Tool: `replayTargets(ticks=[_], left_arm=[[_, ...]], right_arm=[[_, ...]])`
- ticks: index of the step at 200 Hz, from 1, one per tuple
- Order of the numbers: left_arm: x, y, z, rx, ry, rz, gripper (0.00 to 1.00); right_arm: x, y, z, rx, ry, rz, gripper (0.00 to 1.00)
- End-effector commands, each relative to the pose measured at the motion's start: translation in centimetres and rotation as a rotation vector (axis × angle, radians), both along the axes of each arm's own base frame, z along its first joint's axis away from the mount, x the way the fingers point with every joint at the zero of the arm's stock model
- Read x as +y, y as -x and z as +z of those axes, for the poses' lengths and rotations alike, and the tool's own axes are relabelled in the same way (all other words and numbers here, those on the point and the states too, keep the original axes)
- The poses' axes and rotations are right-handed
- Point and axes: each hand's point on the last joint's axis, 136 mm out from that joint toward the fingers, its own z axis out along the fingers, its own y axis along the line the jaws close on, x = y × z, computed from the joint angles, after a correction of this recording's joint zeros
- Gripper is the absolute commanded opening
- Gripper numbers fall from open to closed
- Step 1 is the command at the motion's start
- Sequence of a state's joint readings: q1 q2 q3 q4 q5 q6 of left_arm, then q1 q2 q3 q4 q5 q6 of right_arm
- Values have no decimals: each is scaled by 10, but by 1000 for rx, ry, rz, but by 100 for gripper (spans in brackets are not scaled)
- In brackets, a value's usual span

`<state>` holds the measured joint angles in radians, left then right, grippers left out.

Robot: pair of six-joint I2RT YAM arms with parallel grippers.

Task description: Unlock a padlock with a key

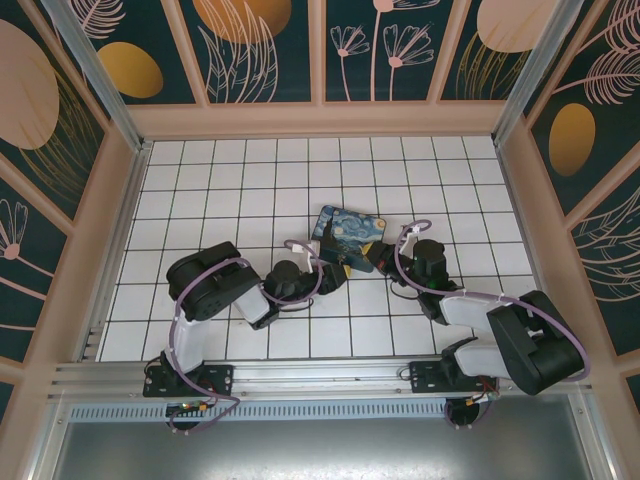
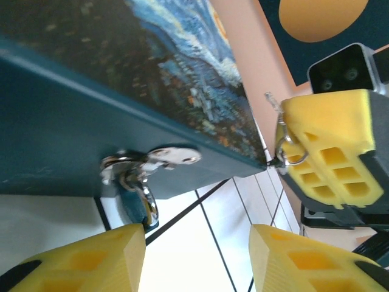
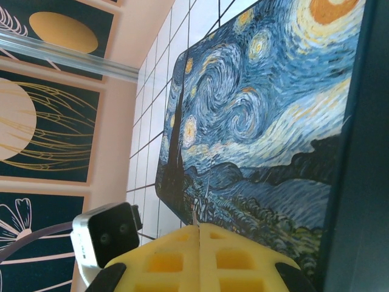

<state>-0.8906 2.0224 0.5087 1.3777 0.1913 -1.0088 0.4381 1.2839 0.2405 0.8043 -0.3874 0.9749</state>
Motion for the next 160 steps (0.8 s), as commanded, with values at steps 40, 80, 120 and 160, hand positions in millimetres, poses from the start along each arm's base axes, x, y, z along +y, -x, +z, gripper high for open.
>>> replayTargets(ticks=[40,80,120,160], left_arm=[[-1,-9,-24,42,-87,43,51],[0,-17,-40,53,-181,68,48],[-1,-22,-47,37,-247,71,42],[1,-22,-52,40,-266,78,34]], right_arm=[[3,-6,11,-39,-12,3,0],[3,-6,12,-37,-15,3,0],[5,-6,12,-39,-16,7,0],[6,-6,11,-36,-16,8,0]])
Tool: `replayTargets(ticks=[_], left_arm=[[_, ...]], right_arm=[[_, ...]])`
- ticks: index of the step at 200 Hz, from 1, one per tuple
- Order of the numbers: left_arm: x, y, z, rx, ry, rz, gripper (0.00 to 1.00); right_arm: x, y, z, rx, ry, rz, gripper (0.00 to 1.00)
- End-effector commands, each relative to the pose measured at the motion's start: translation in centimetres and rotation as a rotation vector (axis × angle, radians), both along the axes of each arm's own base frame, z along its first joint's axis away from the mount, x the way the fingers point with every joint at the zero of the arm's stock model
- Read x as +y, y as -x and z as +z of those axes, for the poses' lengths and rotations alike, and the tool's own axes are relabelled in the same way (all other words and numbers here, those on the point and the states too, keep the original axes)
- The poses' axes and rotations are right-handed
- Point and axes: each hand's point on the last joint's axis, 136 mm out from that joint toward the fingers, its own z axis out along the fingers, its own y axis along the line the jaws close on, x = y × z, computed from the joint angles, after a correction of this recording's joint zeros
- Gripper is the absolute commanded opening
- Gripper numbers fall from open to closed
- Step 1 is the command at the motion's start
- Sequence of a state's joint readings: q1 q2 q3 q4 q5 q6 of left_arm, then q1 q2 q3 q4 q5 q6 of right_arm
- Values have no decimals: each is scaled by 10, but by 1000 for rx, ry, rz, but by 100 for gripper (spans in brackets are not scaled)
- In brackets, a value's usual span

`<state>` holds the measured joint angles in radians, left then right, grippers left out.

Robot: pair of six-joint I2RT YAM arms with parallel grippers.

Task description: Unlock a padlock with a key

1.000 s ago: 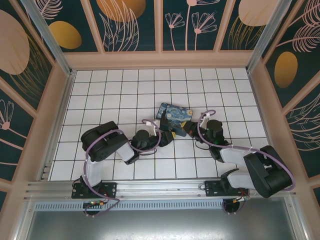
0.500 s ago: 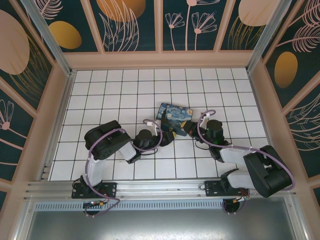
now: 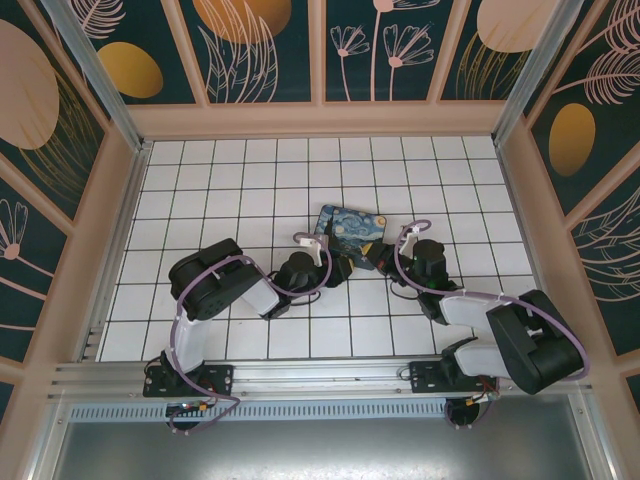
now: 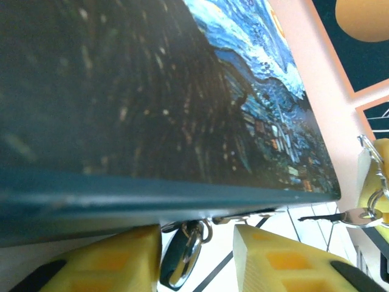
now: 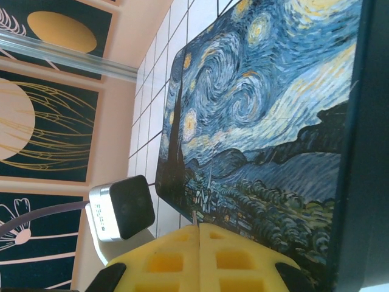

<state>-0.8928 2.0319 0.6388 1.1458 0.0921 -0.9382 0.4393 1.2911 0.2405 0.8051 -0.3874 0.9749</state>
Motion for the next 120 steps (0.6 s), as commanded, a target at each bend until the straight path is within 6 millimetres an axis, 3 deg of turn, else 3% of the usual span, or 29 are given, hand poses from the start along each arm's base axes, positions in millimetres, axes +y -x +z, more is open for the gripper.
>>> replayTargets(ticks=[1,58,120], left_arm=[[12,6,-36,55,-128,8,34],[9,4,-41,60,-148,7,23],[6,1,-44,70,-166,3,0]], right_arm=[[5,-6,14,-43,-20,7,0],[7,-6,14,-42,-18,9,0],[10,-7,19,-51,-18,26,0]])
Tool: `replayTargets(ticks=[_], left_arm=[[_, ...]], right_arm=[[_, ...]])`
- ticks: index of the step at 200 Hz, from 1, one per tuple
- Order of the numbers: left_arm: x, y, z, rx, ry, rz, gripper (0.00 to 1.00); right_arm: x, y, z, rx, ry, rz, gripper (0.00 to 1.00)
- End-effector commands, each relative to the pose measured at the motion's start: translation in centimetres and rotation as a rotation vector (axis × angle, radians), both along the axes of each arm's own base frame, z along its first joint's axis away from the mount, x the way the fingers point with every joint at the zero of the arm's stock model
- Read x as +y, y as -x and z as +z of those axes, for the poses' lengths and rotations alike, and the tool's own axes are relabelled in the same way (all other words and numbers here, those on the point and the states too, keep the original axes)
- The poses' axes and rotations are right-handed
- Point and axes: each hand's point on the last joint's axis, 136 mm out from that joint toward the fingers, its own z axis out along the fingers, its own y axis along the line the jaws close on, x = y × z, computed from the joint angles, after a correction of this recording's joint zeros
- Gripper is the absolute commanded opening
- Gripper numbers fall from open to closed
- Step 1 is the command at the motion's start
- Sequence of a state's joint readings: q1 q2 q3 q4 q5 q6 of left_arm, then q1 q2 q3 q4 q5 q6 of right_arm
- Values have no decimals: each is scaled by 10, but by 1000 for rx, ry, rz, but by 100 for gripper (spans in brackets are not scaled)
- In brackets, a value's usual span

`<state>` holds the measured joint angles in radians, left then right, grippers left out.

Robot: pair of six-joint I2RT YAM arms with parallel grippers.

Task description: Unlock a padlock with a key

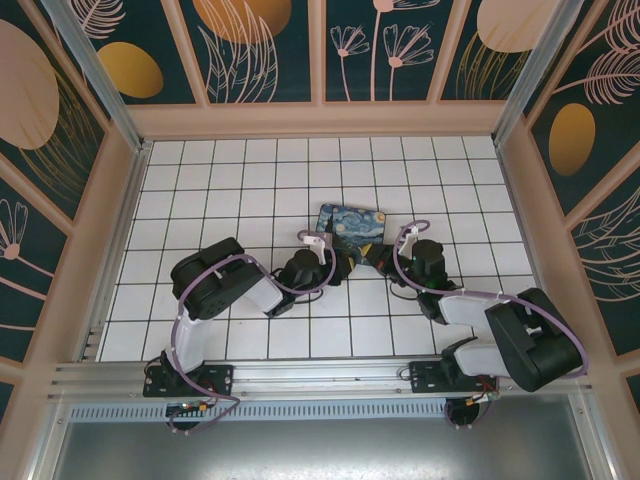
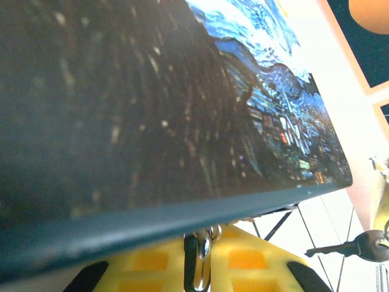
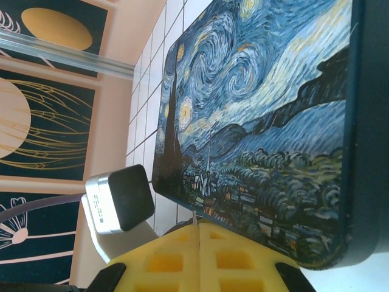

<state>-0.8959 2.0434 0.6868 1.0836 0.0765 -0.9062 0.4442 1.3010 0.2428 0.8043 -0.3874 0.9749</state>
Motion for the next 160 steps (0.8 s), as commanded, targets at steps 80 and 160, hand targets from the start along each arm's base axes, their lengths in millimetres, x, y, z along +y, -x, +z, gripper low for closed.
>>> replayTargets(ticks=[80,160], left_arm=[[21,14,-10,134,-72,-1,0],[31,37,32,211,67,-91,0]], right_arm=[[10,36,54,-137,-58,84,0],[6,99,6,-72,-109,100,0]])
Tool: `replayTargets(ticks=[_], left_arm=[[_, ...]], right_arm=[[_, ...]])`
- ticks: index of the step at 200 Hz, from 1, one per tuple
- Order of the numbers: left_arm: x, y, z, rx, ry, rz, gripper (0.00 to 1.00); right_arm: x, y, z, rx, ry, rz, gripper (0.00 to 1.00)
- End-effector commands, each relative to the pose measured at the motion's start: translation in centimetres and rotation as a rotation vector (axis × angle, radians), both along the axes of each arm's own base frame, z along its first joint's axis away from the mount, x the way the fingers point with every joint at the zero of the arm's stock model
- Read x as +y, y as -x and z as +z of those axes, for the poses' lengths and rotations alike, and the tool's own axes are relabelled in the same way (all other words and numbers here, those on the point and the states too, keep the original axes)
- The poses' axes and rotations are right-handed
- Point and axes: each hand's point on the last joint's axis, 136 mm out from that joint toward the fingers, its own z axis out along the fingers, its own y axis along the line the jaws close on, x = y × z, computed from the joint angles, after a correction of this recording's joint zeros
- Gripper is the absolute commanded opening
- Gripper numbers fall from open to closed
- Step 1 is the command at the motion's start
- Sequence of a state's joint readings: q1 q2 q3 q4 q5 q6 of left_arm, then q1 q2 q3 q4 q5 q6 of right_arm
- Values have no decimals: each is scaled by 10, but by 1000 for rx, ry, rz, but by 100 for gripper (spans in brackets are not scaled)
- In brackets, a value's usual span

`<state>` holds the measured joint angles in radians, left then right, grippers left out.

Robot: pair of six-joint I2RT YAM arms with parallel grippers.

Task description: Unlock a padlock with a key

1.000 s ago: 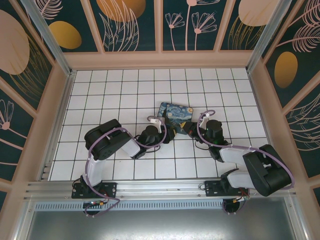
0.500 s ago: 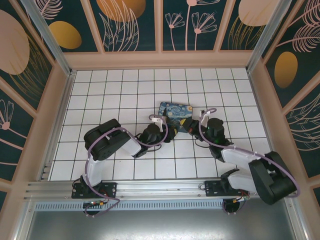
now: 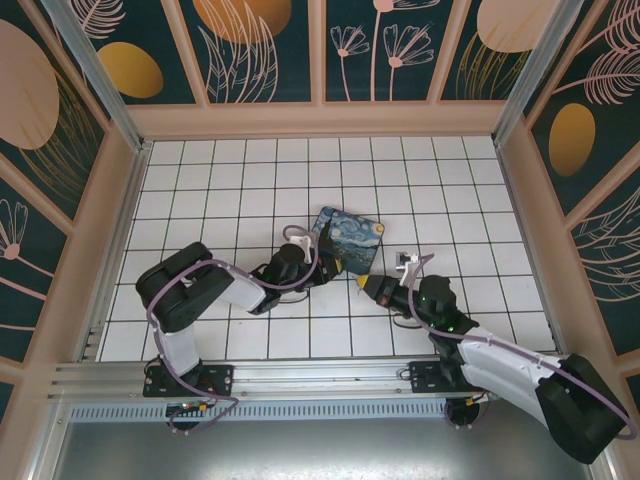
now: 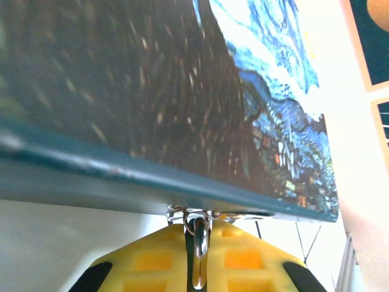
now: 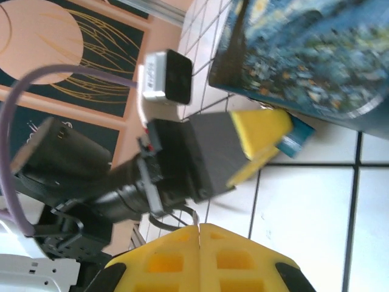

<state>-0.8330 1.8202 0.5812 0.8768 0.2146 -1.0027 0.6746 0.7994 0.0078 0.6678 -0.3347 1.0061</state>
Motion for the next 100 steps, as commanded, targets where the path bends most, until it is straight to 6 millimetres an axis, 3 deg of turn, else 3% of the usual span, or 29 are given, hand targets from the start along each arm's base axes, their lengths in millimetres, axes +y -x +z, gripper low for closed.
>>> replayTargets(ticks=[1,35,38,50,100], left_arm=[[-2,17,16,38,59,-60,0],[-2,26,27,77,117,-83,0],[-3,26,39,59,142,-86,0],[-4,27,46,65,165,-88,0],[-1,24,53,95,200,-52,0]], right_arm=[[-9,3,-9,29,-37,-71,0],[-15,10,-19,75,-80,-135,0],[-16,10,-19,75,-82,-140,0],[-15,10,-20,81,-78,-157,0],[-12,11,-34,134,-28,-172,0]])
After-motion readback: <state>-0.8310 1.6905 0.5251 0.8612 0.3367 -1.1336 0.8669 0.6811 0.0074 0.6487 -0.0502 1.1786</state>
